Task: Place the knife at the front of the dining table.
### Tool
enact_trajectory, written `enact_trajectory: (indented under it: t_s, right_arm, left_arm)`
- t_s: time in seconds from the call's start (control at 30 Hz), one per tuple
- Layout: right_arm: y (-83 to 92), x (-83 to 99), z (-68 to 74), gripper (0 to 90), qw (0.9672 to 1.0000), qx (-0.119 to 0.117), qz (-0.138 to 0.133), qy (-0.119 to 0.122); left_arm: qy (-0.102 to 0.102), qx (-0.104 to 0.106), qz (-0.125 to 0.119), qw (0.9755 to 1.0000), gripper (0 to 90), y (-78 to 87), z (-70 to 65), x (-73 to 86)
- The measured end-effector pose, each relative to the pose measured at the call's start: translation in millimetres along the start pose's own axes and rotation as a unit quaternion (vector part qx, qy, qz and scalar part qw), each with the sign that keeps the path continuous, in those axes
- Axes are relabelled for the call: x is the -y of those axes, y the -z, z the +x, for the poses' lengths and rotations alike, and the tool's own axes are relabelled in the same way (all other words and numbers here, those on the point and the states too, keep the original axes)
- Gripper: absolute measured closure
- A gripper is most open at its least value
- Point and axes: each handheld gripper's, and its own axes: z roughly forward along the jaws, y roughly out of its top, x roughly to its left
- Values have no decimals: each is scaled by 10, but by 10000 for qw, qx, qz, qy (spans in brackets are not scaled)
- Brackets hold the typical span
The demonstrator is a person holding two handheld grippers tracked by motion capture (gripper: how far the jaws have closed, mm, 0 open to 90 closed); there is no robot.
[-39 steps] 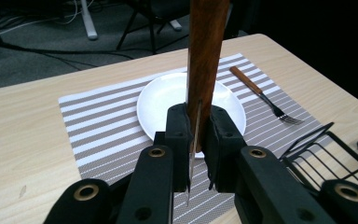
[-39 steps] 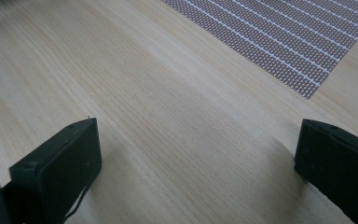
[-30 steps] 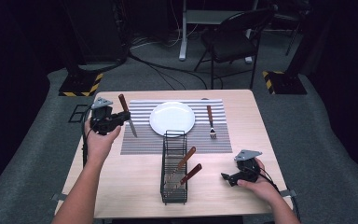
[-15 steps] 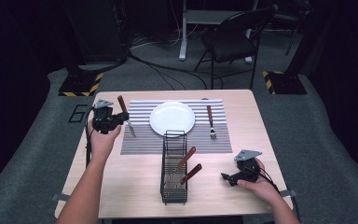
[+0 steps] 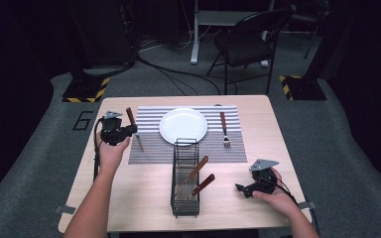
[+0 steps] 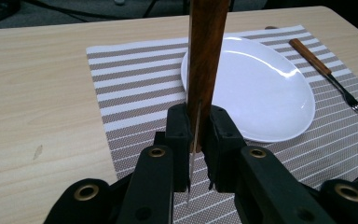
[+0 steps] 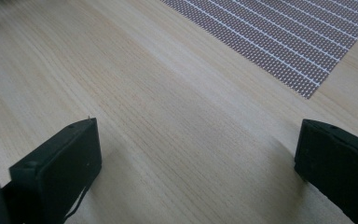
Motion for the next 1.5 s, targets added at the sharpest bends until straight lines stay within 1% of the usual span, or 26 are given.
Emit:
enact_trajectory:
  t_s: [0.07,0.1,0.2,0.23,0.47,0.5,0.53,0.63,0.67,0.77,0.83,0.87,0.9,0.93,1.0,1.03,1.13,1.17,1.2,1.23,1.3,1.37,1.47,1.5]
  right_arm:
    - [0,0,2,0,10000,1,2,-18]
    - [0,0,2,0,10000,1,3,-19]
    - [0,0,2,0,10000,1,2,-13]
    - [0,0,2,0,10000,1,2,-15]
    - [0,0,2,0,10000,2,1,-15]
    - [0,0,2,0,10000,1,2,-19]
    - [0,0,2,0,10000,1,2,-19]
    - [0,0,2,0,10000,2,1,-16]
    - [0,0,2,0,10000,2,1,-16]
    - [0,0,0,0,10000,-2,-1,-4]
    - [-1,0,-1,0,10000,-4,-5,-3]
    - [-1,0,-1,0,10000,-4,-5,-3]
    - [-1,0,-2,0,10000,-6,-7,0]
    - [-1,0,-2,0,10000,-6,-7,0]
    - [-1,0,-1,0,10000,-5,-6,0]
    - [-1,0,-1,0,10000,-5,-7,1]
    - [-1,0,-2,0,10000,-6,-7,-1]
    - [-1,0,-2,0,10000,-7,-8,-3]
    - [0,0,-2,0,10000,-5,-5,-2]
    - [-1,0,-2,0,10000,-7,-9,-4]
    - [-1,0,-2,0,10000,-8,-8,-2]
    - [0,0,-2,0,10000,-6,-8,-6]
    - [0,0,-2,0,10000,-5,-5,-4]
    - [0,0,-2,0,10000,-5,-9,-4]
  left_arm:
    - [-16,-22,26,10000,807,-25,11,5]
    - [14,-69,38,10000,806,-64,14,13]
    - [5,-62,30,10000,806,-92,26,17]
    - [67,-70,-5,10000,806,-118,29,12]
    - [120,-81,30,9999,806,-209,43,-36]
    - [163,-72,-6,9998,807,-249,60,-39]
    - [163,-72,-6,9998,807,-249,60,-39]
    - [298,-47,-97,9995,807,-320,101,-36]
    - [298,-47,-97,9995,806,-320,101,-36]
    - [442,-37,-157,9989,806,-376,135,-36]
    - [482,-33,-68,9988,806,-429,152,-70]
    - [482,-33,-68,9988,806,-429,152,-70]
    - [447,-43,4,9990,806,-478,140,-99]
    - [447,-43,4,9990,806,-478,140,-99]
    - [415,-57,15,9991,806,-530,126,-110]
    - [472,-80,-16,9989,806,-571,127,-105]
    - [585,-70,-53,9982,806,-617,159,-97]
    - [655,-78,-62,9978,806,-638,178,-93]
    - [783,-34,-66,9969,806,-669,196,-87]
    - [800,-53,-57,9968,805,-687,203,-88]
    - [794,-81,-9,9968,805,-743,203,-104]
    - [745,-105,75,9971,805,-794,190,-121]
    - [738,-145,100,9971,805,-867,181,-120]
    - [768,-159,97,9969,805,-891,180,-118]
